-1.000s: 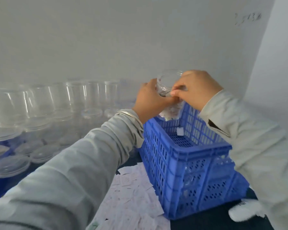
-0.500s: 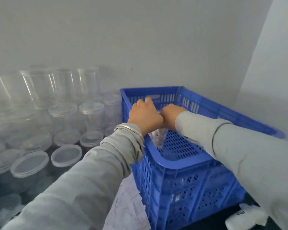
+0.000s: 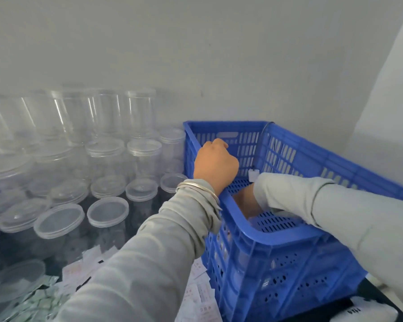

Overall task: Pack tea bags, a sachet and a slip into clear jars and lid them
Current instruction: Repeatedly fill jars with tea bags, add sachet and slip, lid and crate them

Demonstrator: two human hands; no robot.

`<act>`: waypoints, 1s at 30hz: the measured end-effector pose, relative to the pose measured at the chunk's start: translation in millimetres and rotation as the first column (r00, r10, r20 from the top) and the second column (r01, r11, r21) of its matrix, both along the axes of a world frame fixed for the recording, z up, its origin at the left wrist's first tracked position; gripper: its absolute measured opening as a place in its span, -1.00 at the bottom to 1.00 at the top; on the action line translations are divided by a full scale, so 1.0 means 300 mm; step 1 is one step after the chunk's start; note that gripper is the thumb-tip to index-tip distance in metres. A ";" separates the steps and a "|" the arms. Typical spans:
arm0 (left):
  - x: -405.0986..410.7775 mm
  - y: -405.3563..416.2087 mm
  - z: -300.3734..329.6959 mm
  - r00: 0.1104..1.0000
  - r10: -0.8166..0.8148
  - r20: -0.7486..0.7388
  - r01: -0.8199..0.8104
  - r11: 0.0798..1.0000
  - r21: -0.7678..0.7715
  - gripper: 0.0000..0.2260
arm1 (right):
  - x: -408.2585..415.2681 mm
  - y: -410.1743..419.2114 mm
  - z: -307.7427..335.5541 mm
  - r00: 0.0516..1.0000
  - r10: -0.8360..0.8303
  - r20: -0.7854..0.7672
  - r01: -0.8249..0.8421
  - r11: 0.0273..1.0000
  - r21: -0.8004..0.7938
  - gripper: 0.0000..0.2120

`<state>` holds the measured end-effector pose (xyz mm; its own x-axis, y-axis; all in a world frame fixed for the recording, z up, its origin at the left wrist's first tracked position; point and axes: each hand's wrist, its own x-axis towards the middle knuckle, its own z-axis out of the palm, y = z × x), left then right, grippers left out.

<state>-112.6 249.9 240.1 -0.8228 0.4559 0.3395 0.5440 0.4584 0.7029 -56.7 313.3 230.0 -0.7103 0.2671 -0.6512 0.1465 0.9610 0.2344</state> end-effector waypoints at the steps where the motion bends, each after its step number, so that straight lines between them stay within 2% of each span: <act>1: 0.003 -0.003 -0.004 1.000 0.004 0.023 -0.005 0.999 0.053 -0.62 | -0.003 -0.001 0.025 0.996 0.007 -0.089 -0.007 1.000 0.001 -0.70; 4: 0.009 -0.049 -0.011 0.994 -0.059 0.089 0.038 0.974 0.222 -0.67 | 0.002 0.003 0.103 0.910 -0.040 -0.412 0.035 0.999 -0.019 -0.82; 5: -0.002 -0.090 -0.010 0.991 -0.081 0.107 0.047 0.957 0.286 -0.69 | 0.010 0.000 0.130 0.833 -0.035 -0.552 0.015 0.999 -0.040 -0.81; 7: -0.049 -0.213 -0.021 0.985 -0.074 0.158 0.007 0.922 0.388 -0.72 | 0.030 -0.029 0.170 0.579 -0.074 -0.812 -0.095 0.983 -0.157 -0.73; 8: -0.089 -0.286 -0.040 0.987 -0.025 0.156 -0.036 0.926 0.377 -0.74 | 0.044 -0.060 0.190 0.453 -0.149 -0.879 -0.179 0.951 -0.253 -0.69; 9: -0.130 -0.366 -0.068 0.991 0.048 0.127 -0.082 0.955 0.286 -0.78 | 0.055 -0.103 0.201 0.361 -0.211 -0.908 -0.268 0.910 -0.318 -0.66; 10: -0.167 -0.445 -0.104 0.989 0.127 0.080 -0.137 0.983 0.119 -0.81 | 0.061 -0.155 0.207 0.317 -0.239 -0.918 -0.330 0.879 -0.343 -0.63; 12: -0.227 -0.584 -0.193 0.972 0.233 -0.012 -0.229 0.943 -0.243 -0.73 | 0.067 -0.276 0.197 0.317 -0.206 -0.926 -0.397 0.858 -0.326 -0.61; 14: -0.260 -0.678 -0.284 0.955 0.291 -0.051 -0.278 0.825 -0.492 -0.55 | 0.056 -0.389 0.157 0.379 -0.126 -0.917 -0.430 0.853 -0.295 -0.61; 15: -0.270 -0.705 -0.324 0.950 0.306 -0.059 -0.284 0.770 -0.571 -0.44 | 0.050 -0.437 0.134 0.410 -0.098 -0.907 -0.435 0.853 -0.289 -0.61; 17: -0.286 -0.732 -0.389 0.947 0.308 -0.087 -0.291 0.717 -0.634 -0.29 | 0.036 -0.513 0.079 0.461 -0.085 -0.883 -0.431 0.849 -0.307 -0.60; 21: -0.306 -0.746 -0.434 0.935 0.287 -0.207 -0.354 0.764 -0.540 -0.35 | 0.013 -0.568 -0.060 0.526 -0.166 -0.834 -0.361 0.844 -0.396 -0.60; 24: -0.299 -0.759 -0.415 0.946 0.266 -0.187 -0.323 0.837 -0.441 -0.32 | 0.009 -0.553 -0.180 0.559 -0.323 -0.764 -0.241 0.818 -0.522 -0.63; 26: -0.276 -0.771 -0.385 0.960 0.242 -0.140 -0.274 0.913 -0.303 -0.31 | 0.002 -0.539 -0.255 0.564 -0.407 -0.718 -0.170 0.794 -0.584 -0.61; 28: -0.244 -0.795 -0.340 0.975 0.204 -0.082 -0.214 0.966 -0.141 -0.28 | -0.013 -0.546 -0.308 0.559 -0.469 -0.684 -0.145 0.757 -0.637 -0.49; 30: -0.209 -0.841 -0.288 0.987 0.154 -0.040 -0.157 0.984 -0.087 -0.20 | -0.030 -0.584 -0.332 0.523 -0.544 -0.656 -0.226 0.653 -0.723 -0.31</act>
<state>-175.2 -2.4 153.7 -0.8752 0.3528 0.3309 0.4830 0.5997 0.6381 -65.6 138.2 130.5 -0.9671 0.2184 0.1301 0.0522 0.6715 -0.7392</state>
